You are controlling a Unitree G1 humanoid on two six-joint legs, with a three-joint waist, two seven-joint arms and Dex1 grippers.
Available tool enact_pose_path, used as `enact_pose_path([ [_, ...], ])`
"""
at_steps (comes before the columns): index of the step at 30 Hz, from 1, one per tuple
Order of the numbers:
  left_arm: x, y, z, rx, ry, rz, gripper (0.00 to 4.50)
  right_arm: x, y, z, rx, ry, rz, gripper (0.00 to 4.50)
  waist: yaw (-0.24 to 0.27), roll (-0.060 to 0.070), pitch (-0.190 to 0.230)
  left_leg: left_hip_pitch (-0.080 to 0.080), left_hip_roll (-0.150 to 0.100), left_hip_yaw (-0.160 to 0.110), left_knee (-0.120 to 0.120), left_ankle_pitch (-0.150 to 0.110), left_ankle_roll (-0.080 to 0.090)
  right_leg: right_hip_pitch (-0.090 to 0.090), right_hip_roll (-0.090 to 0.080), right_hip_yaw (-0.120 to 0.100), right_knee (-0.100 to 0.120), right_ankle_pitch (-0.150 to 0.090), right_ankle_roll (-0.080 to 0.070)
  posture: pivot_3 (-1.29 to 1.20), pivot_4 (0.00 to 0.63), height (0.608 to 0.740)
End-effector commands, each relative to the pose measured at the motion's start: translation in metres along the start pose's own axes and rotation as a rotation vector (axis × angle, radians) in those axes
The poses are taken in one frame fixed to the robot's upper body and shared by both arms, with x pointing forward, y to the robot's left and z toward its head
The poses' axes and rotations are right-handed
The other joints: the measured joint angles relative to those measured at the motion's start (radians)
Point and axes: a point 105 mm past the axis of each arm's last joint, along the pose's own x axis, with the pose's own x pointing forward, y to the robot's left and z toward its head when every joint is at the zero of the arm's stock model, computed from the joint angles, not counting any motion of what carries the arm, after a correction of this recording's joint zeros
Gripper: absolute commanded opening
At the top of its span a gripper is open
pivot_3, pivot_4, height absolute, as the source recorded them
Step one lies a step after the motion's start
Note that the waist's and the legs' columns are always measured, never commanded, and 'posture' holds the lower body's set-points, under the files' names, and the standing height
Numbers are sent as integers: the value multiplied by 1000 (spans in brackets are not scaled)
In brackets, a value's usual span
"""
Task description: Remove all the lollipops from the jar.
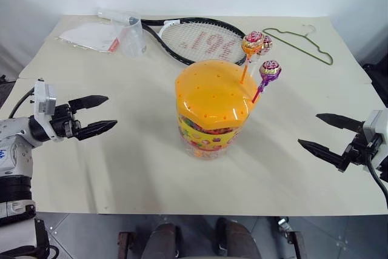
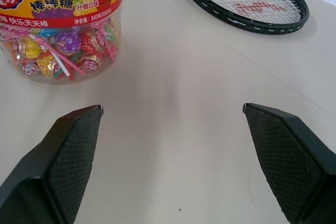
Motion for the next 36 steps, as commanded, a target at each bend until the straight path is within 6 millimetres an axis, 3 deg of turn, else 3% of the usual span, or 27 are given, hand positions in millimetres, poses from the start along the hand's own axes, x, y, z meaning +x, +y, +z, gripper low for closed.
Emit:
enact_pose_path([
  [1,-1,1,10,15,-4,-10,4500,-4,-3,13,-47,-44,-20,4473,0,0,0,0,0,0,0,0,0,0,0,0,0,0,0,0,150,740],
  [4,-1,9,10,-60,-3,42,4500,-3,-2,14,-43,-34,-12,4473,0,0,0,0,0,0,0,0,0,0,0,0,1,0,0,0,150,740],
  [10,-2,5,7,-79,24,28,4500,0,-2,17,-35,-13,5,4473,-1,0,0,0,0,0,1,0,0,0,0,0,1,0,0,0,150,740],
  [17,-1,2,15,-24,-27,-31,4500,1,8,29,-35,30,35,4473,1,0,0,0,0,0,2,0,0,0,0,1,2,0,0,0,150,740],
  [22,7,-1,22,-15,-13,-93,4500,14,23,60,-16,-40,69,4473,0,0,0,0,0,0,5,0,0,0,0,1,4,0,0,0,150,740],
  [26,12,-4,36,34,-37,-159,4500,32,35,99,-18,-182,109,4473,-4,0,0,0,1,-1,8,0,0,0,0,2,7,0,0,0,150,740],
  [30,16,-2,39,66,-8,-167,4500,40,41,117,-32,-226,149,4473,-3,0,0,0,0,0,10,0,0,0,0,3,9,0,0,0,150,740],
  [36,25,-8,56,100,-71,-229,4500,55,52,128,-18,-279,240,4473,-1,-1,0,-2,0,-1,14,-1,2,0,0,3,11,0,0,0,150,740],
])
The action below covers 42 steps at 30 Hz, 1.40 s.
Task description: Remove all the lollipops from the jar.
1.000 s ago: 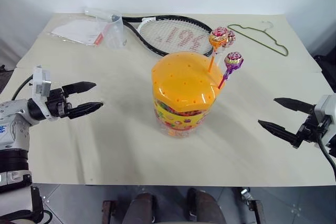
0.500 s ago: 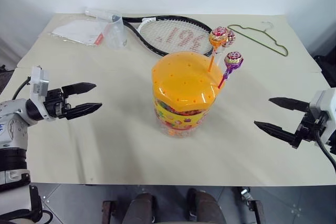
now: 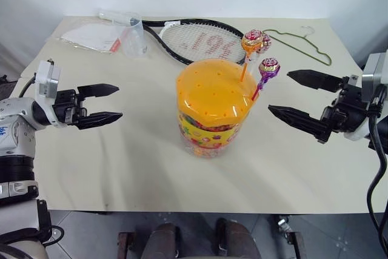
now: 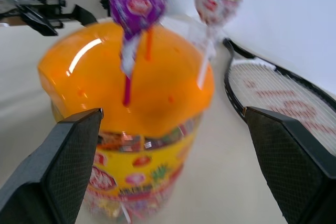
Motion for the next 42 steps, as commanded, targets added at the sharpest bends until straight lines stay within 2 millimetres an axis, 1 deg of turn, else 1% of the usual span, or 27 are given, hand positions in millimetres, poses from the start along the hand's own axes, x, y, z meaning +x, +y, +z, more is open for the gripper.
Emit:
enact_pose_path([
  [1,2,-5,21,69,-36,-45,4500,10,6,7,1,-45,54,4473,-2,0,0,0,0,0,0,0,0,0,0,0,0,0,0,0,150,740],
  [5,1,-10,37,83,-87,-78,4500,22,12,12,12,-97,120,4473,-4,0,0,0,0,1,0,0,0,-1,0,0,1,0,0,0,150,740],
  [10,0,-16,59,117,-144,-99,4500,26,13,14,22,-116,156,4473,-2,0,0,0,0,0,0,0,0,-1,0,1,1,0,0,0,150,740],
  [15,-1,-23,63,115,-120,-129,4500,31,8,12,22,-109,166,4473,-4,0,0,0,0,0,1,0,0,-1,0,1,2,0,0,0,150,740],
  [18,0,-26,64,115,-121,-135,4500,32,9,14,18,-121,178,3860,-4,0,0,0,0,1,1,0,0,-1,0,1,2,0,0,0,150,740],
  [21,1,-28,64,120,-120,-136,4500,33,9,14,16,-125,177,2907,-4,0,0,0,0,1,1,0,0,-1,0,1,2,0,0,0,150,740],
  [22,1,-28,64,121,-118,-134,4500,33,9,15,15,-127,175,2504,-3,0,0,0,0,1,1,0,0,-1,0,1,2,0,0,0,150,740],
  [29,2,-26,63,125,-108,-124,4500,34,8,19,3,-147,154,155,-4,0,0,0,0,1,1,0,0,-1,0,1,2,0,0,0,150,740],
  [30,2,-26,63,127,-108,-124,4500,34,8,21,3,-162,146,32,-4,0,0,0,0,1,1,0,0,-1,0,1,2,0,0,0,150,740],
  [35,3,-23,60,123,-110,-119,4500,36,7,35,4,-229,122,32,-5,0,0,0,0,1,1,0,0,-2,0,2,3,0,0,0,150,740],
  [42,8,-22,58,111,-128,-138,4500,32,2,50,-34,-250,81,32,-5,0,0,0,0,1,1,0,0,-3,0,3,3,0,0,0,150,740],
])
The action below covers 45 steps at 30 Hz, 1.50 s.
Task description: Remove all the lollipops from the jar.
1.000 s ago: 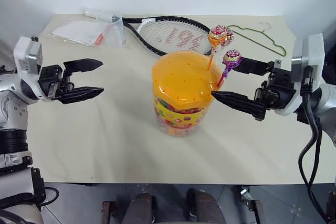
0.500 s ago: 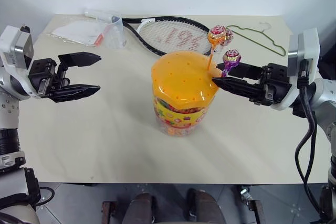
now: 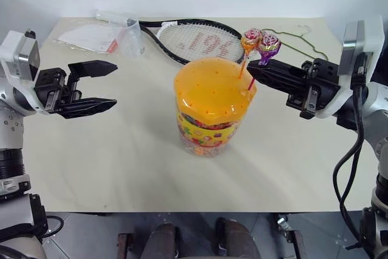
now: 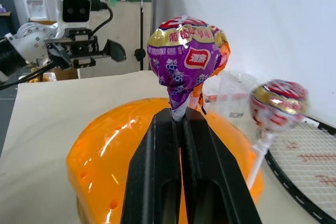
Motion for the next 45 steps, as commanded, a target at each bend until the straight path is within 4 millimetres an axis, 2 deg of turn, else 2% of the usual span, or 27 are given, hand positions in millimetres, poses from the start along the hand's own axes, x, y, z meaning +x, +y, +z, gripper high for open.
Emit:
enact_pose_path([
  [1,0,2,9,39,-12,-9,4500,-5,-1,28,-94,-51,-26,32,1,0,0,0,0,0,0,0,0,0,0,0,0,0,0,0,150,740],
  [4,-1,5,7,39,-10,-6,4500,-8,-6,35,-124,-49,-48,32,3,0,0,0,0,1,0,0,0,0,0,0,0,0,0,0,150,740],
  [8,2,6,5,38,-21,-10,4500,-26,-15,51,-204,14,-142,32,4,0,0,-1,0,1,0,0,0,0,-1,0,0,0,0,0,150,740],
  [10,1,7,4,39,-20,-9,4500,-40,-19,51,-203,63,-198,32,4,0,0,-1,0,1,0,0,0,0,-1,0,0,0,0,0,150,740],
  [12,1,8,4,40,-19,-6,4500,-57,-24,44,-166,123,-266,32,4,-1,0,-1,0,1,0,0,1,0,0,0,0,0,0,0,150,740],
  [15,3,11,2,39,-22,-9,4500,-80,-29,20,-72,178,-366,32,5,-1,-1,-1,0,2,0,0,1,0,-1,0,0,0,0,0,150,740],
  [19,8,11,1,35,-34,-26,4500,-110,-33,-29,91,291,-479,32,4,-1,-1,-1,0,2,0,0,1,0,0,1,0,0,0,0,150,740],
  [24,8,9,0,33,-24,-35,4500,-143,-49,-73,172,371,-643,32,3,-1,-1,0,-1,3,0,0,1,0,0,2,1,0,0,0,150,740],
  [27,7,6,1,36,-10,-40,4500,-163,-57,-105,227,481,-720,32,2,-1,-1,1,-1,3,0,0,1,0,0,3,1,0,0,0,150,740],
  [30,5,6,0,42,8,-30,4500,-192,-64,-141,275,637,-809,32,1,-1,-1,1,-1,4,0,0,1,0,0,3,1,0,0,0,150,740],
  [34,4,5,0,43,12,-26,4500,-213,-69,-163,290,729,-866,32,2,-1,-1,1,0,4,0,0,1,0,0,3,1,0,0,0,150,740],
  [38,3,3,-1,40,14,-15,4500,-220,-78,-170,284,754,-911,32,1,-1,-1,1,0,4,1,0,1,0,0,3,2,0,0,0,150,740],
  [41,3,2,-3,38,13,-9,4500,-227,-84,-177,280,775,-959,692,1,-1,-1,1,0,4,1,0,1,0,0,4,2,0,0,0,150,740],
  [45,4,1,-3,36,13,-5,4500,-220,-83,-172,274,730,-930,2067,1,-1,-1,1,0,4,1,0,1,0,0,3,2,0,0,0,150,740],
])
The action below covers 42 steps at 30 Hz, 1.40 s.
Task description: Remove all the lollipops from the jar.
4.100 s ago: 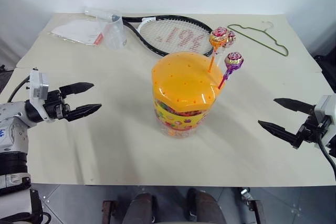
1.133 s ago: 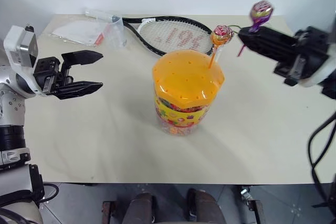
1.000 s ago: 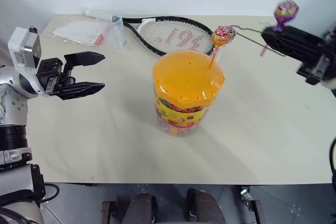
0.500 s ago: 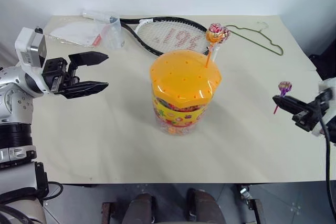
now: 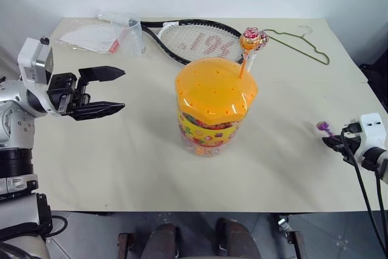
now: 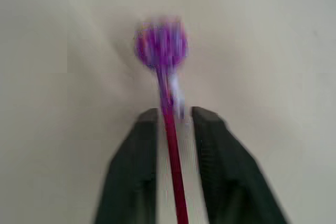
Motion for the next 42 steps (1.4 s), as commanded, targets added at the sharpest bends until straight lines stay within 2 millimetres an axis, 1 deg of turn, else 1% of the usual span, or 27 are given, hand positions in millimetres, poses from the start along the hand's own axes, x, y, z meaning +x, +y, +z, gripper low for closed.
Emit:
enact_pose_path([
  [1,-1,-3,12,48,-7,0,4500,-6,4,14,-13,-65,22,2377,-1,0,0,0,0,0,0,0,0,0,0,0,0,0,0,0,150,740],
  [3,-2,-3,12,49,-8,2,4500,-10,6,17,-17,-73,28,3049,-1,0,0,0,0,0,0,0,0,0,0,0,0,0,0,0,150,740],
  [6,-2,-2,13,52,-9,5,4500,-25,16,31,-30,-131,64,4108,2,0,0,0,0,0,0,0,0,0,0,0,0,0,0,0,150,740],
  [7,-2,-2,13,52,-10,5,4500,-32,22,38,-40,-161,92,4475,2,0,0,0,0,0,0,0,0,0,0,0,0,0,0,0,150,740],
  [9,-3,-2,13,53,-11,6,4500,-50,42,60,-78,-253,183,4475,3,1,0,0,0,0,0,0,0,0,0,0,0,0,0,0,150,740],
  [11,-4,-2,13,53,-12,7,4500,-59,51,69,-94,-289,223,4475,2,1,0,0,0,0,0,0,0,0,0,0,0,0,0,0,150,740],
  [12,-3,-2,13,53,-13,6,4500,-67,63,82,-106,-335,280,4475,2,1,0,0,0,-1,0,0,0,0,0,0,1,0,0,0,150,740],
  [13,-3,-1,13,54,-13,6,4500,-74,72,91,-117,-366,322,4475,2,1,0,0,0,-1,0,0,0,0,0,0,1,0,0,0,150,740],
  [14,-2,0,13,55,-14,4,4500,-78,84,107,-151,-402,370,4475,1,1,0,0,0,-1,0,0,0,0,0,1,1,0,0,0,150,740],
  [16,1,2,13,58,-20,-4,4500,-83,107,136,-228,-473,457,4475,-6,1,1,2,0,-3,0,0,0,0,0,3,2,0,0,0,150,740],
  [17,3,3,13,61,-22,-9,4500,-84,115,147,-247,-502,488,4475,-7,1,1,2,0,-3,0,0,0,-2,0,5,3,0,1,0,150,740],
  [19,4,4,14,64,-27,-14,4500,-84,127,162,-266,-544,538,4475,-9,0,0,2,0,-3,0,0,0,-3,1,6,3,1,1,0,150,740],
  [21,6,5,14,67,-31,-16,4500,-84,136,171,-285,-561,583,4475,-9,0,0,1,0,-4,0,0,0,-3,1,6,3,1,1,0,150,740],
  [24,6,6,15,74,-31,-16,4500,-85,155,189,-325,-614,673,4475,-6,0,0,-2,-2,-2,0,0,1,-7,0,7,3,1,1,0,150,740],
  [26,6,6,16,78,-31,-16,4500,-82,160,195,-344,-621,695,4475,-6,0,0,-5,-3,-1,1,0,2,-10,-1,7,4,1,2,0,150,740],
  [30,6,5,15,80,-32,-13,4500,-71,164,206,-341,-653,738,4475,-4,0,0,-5,-3,3,1,0,2,-10,0,7,3,1,2,0,150,740],
  [33,6,3,14,80,-34,-9,4500,-65,171,209,-355,-647,791,4475,-7,0,0,-5,-3,7,1,0,2,-11,0,7,4,1,2,0,150,740],
  [37,3,1,14,80,-33,0,4500,-64,183,207,-367,-626,877,4475,-11,0,0,-6,-2,8,1,0,2,-12,0,7,4,1,2,0,150,740],
  [42,3,-1,13,78,-32,6,4500,-56,191,212,-353,-650,916,4475,-20,0,0,-6,-2,8,1,0,2,-11,0,7,4,1,2,0,150,740],
])
